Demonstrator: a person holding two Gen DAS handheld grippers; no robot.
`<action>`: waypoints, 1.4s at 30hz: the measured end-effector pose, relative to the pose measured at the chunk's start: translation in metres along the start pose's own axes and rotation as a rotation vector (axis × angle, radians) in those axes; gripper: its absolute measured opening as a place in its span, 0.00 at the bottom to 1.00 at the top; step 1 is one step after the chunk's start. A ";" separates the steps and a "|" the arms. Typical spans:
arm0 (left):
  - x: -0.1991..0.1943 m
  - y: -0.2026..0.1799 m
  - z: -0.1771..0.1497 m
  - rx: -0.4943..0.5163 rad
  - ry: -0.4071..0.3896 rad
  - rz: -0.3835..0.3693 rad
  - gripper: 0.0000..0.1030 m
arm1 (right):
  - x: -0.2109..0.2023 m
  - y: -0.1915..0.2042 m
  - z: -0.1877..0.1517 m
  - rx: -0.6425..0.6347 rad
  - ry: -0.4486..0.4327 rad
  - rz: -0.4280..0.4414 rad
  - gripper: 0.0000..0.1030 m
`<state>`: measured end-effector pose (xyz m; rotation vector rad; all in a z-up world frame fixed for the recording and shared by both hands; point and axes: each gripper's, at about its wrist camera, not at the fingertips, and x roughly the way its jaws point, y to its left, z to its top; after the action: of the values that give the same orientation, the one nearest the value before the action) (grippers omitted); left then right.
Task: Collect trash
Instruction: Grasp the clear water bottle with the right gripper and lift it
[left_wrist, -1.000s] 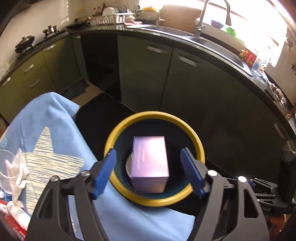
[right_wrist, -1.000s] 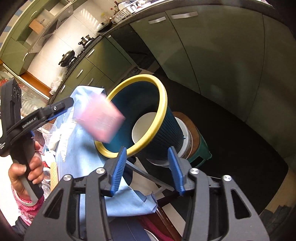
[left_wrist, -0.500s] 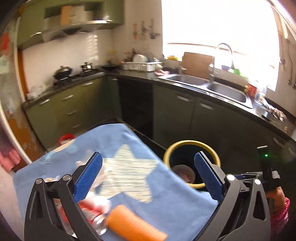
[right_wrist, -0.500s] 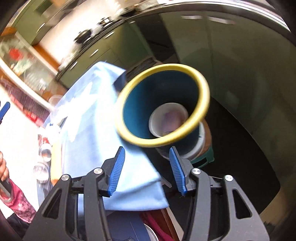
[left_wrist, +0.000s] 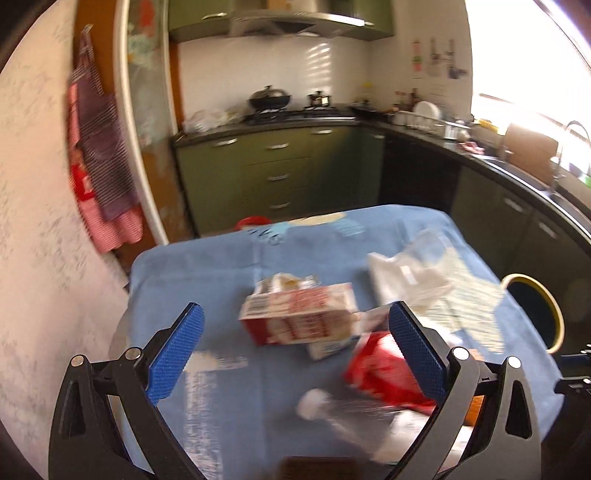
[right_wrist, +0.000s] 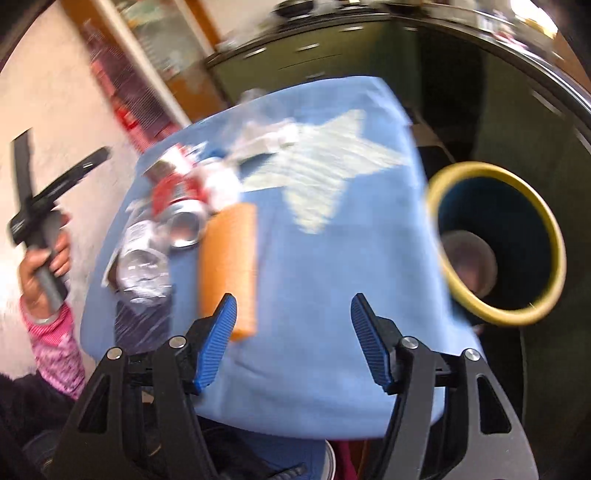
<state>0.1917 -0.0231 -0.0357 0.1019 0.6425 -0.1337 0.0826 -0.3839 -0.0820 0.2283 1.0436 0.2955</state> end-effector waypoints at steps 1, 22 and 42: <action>0.006 0.009 -0.004 -0.009 0.001 0.013 0.95 | 0.006 0.014 0.005 -0.032 0.013 0.016 0.59; 0.056 0.081 -0.030 -0.152 0.031 0.194 0.95 | 0.087 0.179 0.058 -0.471 0.411 0.075 0.63; 0.062 0.081 -0.033 -0.149 0.056 0.187 0.95 | 0.159 0.195 0.051 -0.526 0.576 -0.019 0.58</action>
<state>0.2334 0.0558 -0.0951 0.0211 0.6932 0.0974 0.1761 -0.1483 -0.1231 -0.3635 1.4888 0.6283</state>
